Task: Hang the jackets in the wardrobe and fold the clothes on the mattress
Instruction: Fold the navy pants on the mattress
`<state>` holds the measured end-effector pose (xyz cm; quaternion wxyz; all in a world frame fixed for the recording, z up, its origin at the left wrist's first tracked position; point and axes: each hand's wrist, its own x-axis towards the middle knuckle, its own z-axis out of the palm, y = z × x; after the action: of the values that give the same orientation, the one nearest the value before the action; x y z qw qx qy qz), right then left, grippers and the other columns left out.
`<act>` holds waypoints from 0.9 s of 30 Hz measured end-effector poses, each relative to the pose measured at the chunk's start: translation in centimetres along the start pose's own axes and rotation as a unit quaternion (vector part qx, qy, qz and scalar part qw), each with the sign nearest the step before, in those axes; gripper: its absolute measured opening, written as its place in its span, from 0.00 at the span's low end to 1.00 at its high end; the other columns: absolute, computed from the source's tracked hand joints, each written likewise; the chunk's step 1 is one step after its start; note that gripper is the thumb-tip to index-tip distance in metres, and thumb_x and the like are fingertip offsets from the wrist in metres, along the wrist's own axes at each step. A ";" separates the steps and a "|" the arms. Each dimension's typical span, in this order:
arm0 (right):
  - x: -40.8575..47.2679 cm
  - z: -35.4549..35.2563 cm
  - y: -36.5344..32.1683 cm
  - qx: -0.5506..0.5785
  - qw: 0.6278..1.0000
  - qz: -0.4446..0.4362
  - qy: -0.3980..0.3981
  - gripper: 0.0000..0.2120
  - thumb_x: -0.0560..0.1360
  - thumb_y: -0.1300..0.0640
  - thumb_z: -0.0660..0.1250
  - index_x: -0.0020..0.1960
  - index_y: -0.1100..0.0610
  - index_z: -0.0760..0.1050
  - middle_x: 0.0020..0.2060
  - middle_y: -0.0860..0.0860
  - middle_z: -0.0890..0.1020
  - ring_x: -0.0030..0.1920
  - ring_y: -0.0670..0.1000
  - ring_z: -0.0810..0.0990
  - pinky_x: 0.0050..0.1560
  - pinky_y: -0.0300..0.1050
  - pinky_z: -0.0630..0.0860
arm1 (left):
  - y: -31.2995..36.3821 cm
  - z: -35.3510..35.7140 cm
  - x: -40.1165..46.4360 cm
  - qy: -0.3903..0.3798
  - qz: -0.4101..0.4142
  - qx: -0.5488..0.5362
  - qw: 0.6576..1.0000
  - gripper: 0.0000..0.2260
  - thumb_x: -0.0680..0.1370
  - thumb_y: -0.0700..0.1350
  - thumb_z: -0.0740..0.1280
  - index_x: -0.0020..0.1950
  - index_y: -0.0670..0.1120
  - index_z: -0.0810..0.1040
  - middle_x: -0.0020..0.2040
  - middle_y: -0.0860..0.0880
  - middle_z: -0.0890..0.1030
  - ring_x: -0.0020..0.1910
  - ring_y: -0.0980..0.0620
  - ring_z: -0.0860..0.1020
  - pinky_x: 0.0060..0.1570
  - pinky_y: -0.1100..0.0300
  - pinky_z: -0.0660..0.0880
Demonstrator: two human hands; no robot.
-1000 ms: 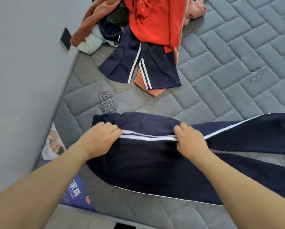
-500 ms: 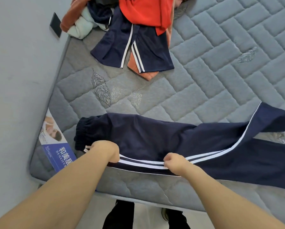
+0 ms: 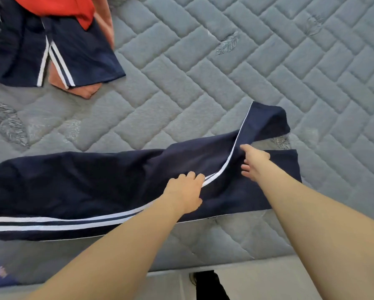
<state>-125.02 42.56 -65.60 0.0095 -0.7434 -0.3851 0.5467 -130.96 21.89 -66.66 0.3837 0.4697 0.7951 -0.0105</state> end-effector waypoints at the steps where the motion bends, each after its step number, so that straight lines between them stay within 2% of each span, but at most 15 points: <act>1: 1.0 0.0 -0.7 -0.021 0.999 -0.024 0.004 0.38 0.70 0.47 0.74 0.72 0.59 0.60 0.66 0.56 0.73 0.62 0.61 0.76 0.61 0.57 0.74 | 1.6 0.5 1.2 0.016 -0.011 0.007 1.000 0.24 0.78 0.53 0.66 0.70 0.48 0.62 0.61 0.47 0.71 0.58 0.43 0.74 0.45 0.51 0.68; 2: 1.9 0.2 -1.2 -0.077 0.995 -0.065 0.024 0.40 0.67 0.45 0.76 0.71 0.59 0.62 0.65 0.56 0.74 0.62 0.61 0.76 0.60 0.56 0.75 | 3.0 1.1 2.3 0.034 -0.029 0.017 0.999 0.27 0.78 0.53 0.66 0.72 0.48 0.60 0.61 0.47 0.72 0.57 0.43 0.75 0.44 0.51 0.67; 4: 3.6 0.6 -1.5 -0.221 0.961 -0.157 0.062 0.41 0.64 0.43 0.77 0.68 0.60 0.64 0.64 0.57 0.74 0.62 0.61 0.76 0.60 0.55 0.76 | 4.9 2.4 4.0 0.075 -0.062 0.051 0.994 0.30 0.79 0.51 0.66 0.75 0.47 0.56 0.59 0.47 0.75 0.53 0.43 0.78 0.40 0.52 0.66; 6: 4.6 0.7 -1.2 -0.296 0.932 -0.203 0.052 0.33 0.68 0.48 0.75 0.64 0.60 0.63 0.60 0.57 0.76 0.60 0.61 0.77 0.54 0.51 0.75 | 5.7 3.5 4.7 0.100 -0.080 0.094 0.987 0.24 0.79 0.44 0.63 0.72 0.46 0.59 0.50 0.48 0.78 0.45 0.45 0.79 0.34 0.54 0.63; 8: 5.3 -0.4 -0.4 -0.298 0.930 -0.213 0.038 0.20 0.71 0.56 0.69 0.60 0.59 0.66 0.50 0.54 0.75 0.51 0.60 0.78 0.45 0.48 0.72 | 6.0 4.2 4.6 0.101 -0.081 0.113 0.985 0.18 0.77 0.40 0.61 0.66 0.46 0.62 0.41 0.50 0.74 0.36 0.46 0.74 0.29 0.55 0.59; 9: 5.5 -1.4 0.1 -0.265 0.940 -0.212 0.030 0.15 0.72 0.59 0.66 0.57 0.58 0.68 0.47 0.52 0.74 0.47 0.59 0.77 0.43 0.47 0.71 | 6.2 4.4 4.4 0.100 -0.071 0.125 0.985 0.17 0.77 0.39 0.60 0.65 0.47 0.62 0.39 0.51 0.72 0.34 0.46 0.72 0.28 0.55 0.57; 11: 6.0 -3.8 1.3 -0.092 0.982 -0.167 0.006 0.09 0.73 0.62 0.62 0.52 0.57 0.71 0.44 0.51 0.74 0.42 0.55 0.74 0.38 0.44 0.71 | 6.7 4.8 4.0 0.087 -0.033 0.169 0.981 0.17 0.76 0.39 0.59 0.64 0.48 0.63 0.37 0.51 0.71 0.33 0.46 0.71 0.27 0.56 0.56; 13: 6.2 -6.8 3.2 0.077 0.994 -0.075 -0.009 0.12 0.73 0.67 0.58 0.53 0.58 0.75 0.43 0.52 0.77 0.37 0.52 0.72 0.31 0.41 0.69 | 7.6 5.4 3.1 0.045 0.000 0.209 0.977 0.15 0.76 0.38 0.59 0.62 0.49 0.65 0.38 0.51 0.72 0.35 0.45 0.76 0.28 0.56 0.57; 15: 6.3 -10.6 5.8 0.138 0.990 0.019 -0.021 0.15 0.74 0.69 0.56 0.56 0.59 0.76 0.41 0.53 0.78 0.34 0.51 0.74 0.27 0.40 0.73 | 8.7 6.4 2.5 -0.024 0.015 0.235 0.972 0.13 0.76 0.39 0.61 0.59 0.48 0.68 0.44 0.50 0.78 0.43 0.44 0.81 0.30 0.55 0.60; 18: 7.0 -15.6 9.3 0.188 0.977 0.092 -0.045 0.14 0.74 0.67 0.56 0.55 0.59 0.75 0.43 0.55 0.80 0.38 0.53 0.78 0.38 0.45 0.77 | 10.1 6.7 2.8 -0.124 -0.011 0.254 0.959 0.11 0.78 0.43 0.61 0.60 0.47 0.72 0.55 0.50 0.81 0.52 0.46 0.81 0.37 0.56 0.66; 20: 7.4 -16.8 10.1 0.218 0.973 0.057 -0.050 0.11 0.76 0.60 0.60 0.56 0.57 0.74 0.49 0.54 0.80 0.43 0.51 0.78 0.44 0.46 0.76 | 11.1 6.3 4.2 -0.130 -0.023 0.236 0.963 0.10 0.77 0.46 0.61 0.58 0.48 0.72 0.55 0.51 0.80 0.52 0.46 0.81 0.39 0.56 0.68; 22: 7.8 -16.6 9.8 0.255 0.967 -0.004 -0.029 0.17 0.76 0.48 0.65 0.62 0.53 0.72 0.52 0.50 0.79 0.48 0.49 0.78 0.50 0.48 0.76 | 12.2 5.4 5.8 -0.092 -0.004 0.212 0.973 0.07 0.77 0.47 0.60 0.53 0.48 0.68 0.52 0.50 0.81 0.50 0.45 0.80 0.39 0.55 0.67; 25: 8.5 -16.3 8.6 0.197 0.973 -0.075 0.090 0.27 0.71 0.39 0.69 0.62 0.55 0.74 0.56 0.51 0.80 0.54 0.53 0.79 0.60 0.54 0.76 | 13.8 4.6 7.5 -0.050 0.039 0.221 0.973 0.04 0.77 0.46 0.60 0.50 0.49 0.66 0.49 0.49 0.80 0.44 0.44 0.76 0.39 0.54 0.62; 27: 9.3 -17.0 8.0 0.138 0.965 -0.043 0.219 0.25 0.71 0.39 0.66 0.57 0.57 0.78 0.56 0.55 0.81 0.56 0.59 0.79 0.58 0.56 0.76 | 14.8 4.6 7.7 -0.073 0.057 0.263 0.960 0.03 0.77 0.44 0.60 0.50 0.50 0.70 0.49 0.49 0.80 0.46 0.44 0.77 0.41 0.54 0.62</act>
<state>-105.58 49.33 -69.74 0.2198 -0.8194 -0.3259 0.4171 -119.04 34.08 -69.62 0.3031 0.5965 0.7062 -0.2315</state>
